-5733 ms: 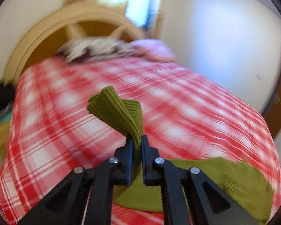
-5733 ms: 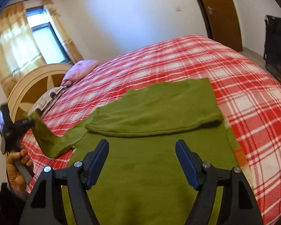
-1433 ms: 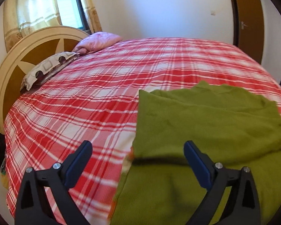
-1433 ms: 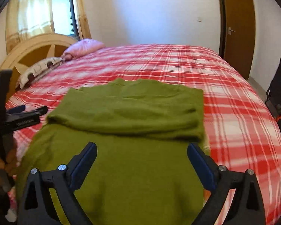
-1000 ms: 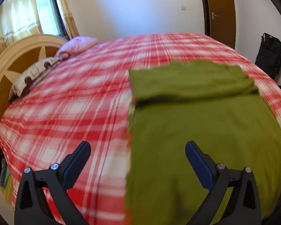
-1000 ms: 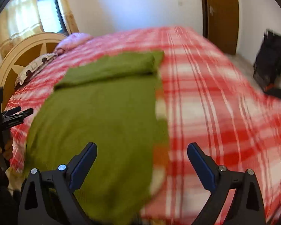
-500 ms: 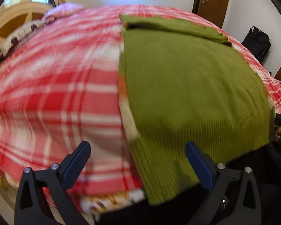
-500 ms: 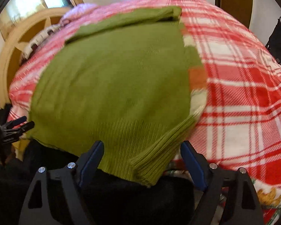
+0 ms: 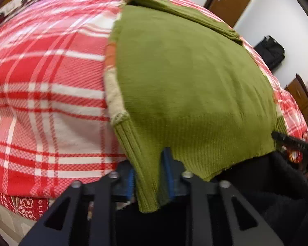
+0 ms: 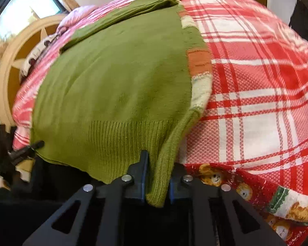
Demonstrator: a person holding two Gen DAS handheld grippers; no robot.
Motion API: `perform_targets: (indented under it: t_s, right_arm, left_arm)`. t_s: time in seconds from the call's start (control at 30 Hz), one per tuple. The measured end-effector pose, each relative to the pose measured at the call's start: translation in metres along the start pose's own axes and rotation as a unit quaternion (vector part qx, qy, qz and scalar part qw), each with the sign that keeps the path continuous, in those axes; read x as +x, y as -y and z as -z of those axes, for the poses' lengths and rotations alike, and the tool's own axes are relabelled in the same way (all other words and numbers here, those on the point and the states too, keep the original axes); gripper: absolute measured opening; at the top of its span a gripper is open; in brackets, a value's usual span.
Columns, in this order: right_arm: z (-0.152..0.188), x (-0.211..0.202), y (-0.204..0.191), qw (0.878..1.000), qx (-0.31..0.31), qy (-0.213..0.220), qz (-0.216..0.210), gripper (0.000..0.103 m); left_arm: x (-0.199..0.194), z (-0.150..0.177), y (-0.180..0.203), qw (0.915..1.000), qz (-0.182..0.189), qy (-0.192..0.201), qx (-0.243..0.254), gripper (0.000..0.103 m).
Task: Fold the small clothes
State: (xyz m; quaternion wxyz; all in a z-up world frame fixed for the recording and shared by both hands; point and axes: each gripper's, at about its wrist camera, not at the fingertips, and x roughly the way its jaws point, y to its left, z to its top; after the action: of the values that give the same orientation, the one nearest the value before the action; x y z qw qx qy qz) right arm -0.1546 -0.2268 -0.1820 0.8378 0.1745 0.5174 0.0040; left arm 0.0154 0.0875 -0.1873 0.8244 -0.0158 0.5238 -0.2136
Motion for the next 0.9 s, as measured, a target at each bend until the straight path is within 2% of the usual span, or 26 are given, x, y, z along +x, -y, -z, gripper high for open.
perform_targets:
  t_s: [0.1, 0.3, 0.43, 0.57, 0.63, 0.7, 0.77, 0.83, 0.87, 0.9]
  right_arm:
    - [-0.002, -0.009, 0.001, 0.998, 0.018, 0.002, -0.053, 0.009]
    - [-0.032, -0.050, -0.002, 0.987, 0.035, 0.049, -0.151, 0.007]
    - [-0.076, -0.064, -0.006, 0.977, 0.041, 0.083, -0.190, 0.007]
    - [-0.130, -0.050, -0.009, 0.976, 0.051, 0.104, -0.186, 0.007]
    - [-0.148, -0.034, -0.002, 0.976, 0.055, 0.104, -0.181, 0.007]
    - [-0.165, -0.016, 0.004, 0.979, 0.053, 0.107, -0.164, 0.007]
    - [-0.176, -0.002, 0.012, 0.980, 0.066, 0.114, -0.150, 0.007]
    - [-0.182, 0.011, 0.019, 0.976, 0.086, 0.104, -0.170, 0.009]
    - [-0.184, 0.014, 0.022, 0.973, 0.094, 0.099, -0.185, 0.012]
    - [-0.185, 0.013, 0.023, 0.969, 0.096, 0.101, -0.204, 0.024]
  left_arm:
    - [-0.001, 0.002, 0.009, 0.9999, 0.002, 0.005, 0.011, 0.008]
    - [-0.024, -0.017, 0.007, 0.9990, 0.032, 0.033, 0.002, 0.007]
    - [-0.046, -0.058, 0.008, 0.9955, 0.068, 0.063, -0.019, 0.007]
    - [-0.053, -0.109, 0.001, 0.9919, 0.084, 0.081, -0.051, 0.007]
    - [-0.049, -0.126, -0.004, 0.9924, 0.067, 0.088, -0.054, 0.007]
    - [-0.042, -0.144, -0.019, 0.9939, 0.030, 0.089, -0.058, 0.008]
    - [-0.026, -0.161, -0.026, 0.9952, 0.002, 0.077, -0.060, 0.013]
    - [-0.011, -0.174, -0.030, 0.9950, -0.034, 0.071, -0.062, 0.016]
    - [-0.008, -0.180, -0.034, 0.9944, -0.051, 0.068, -0.063, 0.021]
    - [-0.007, -0.183, -0.037, 0.9941, -0.055, 0.067, -0.065, 0.033]
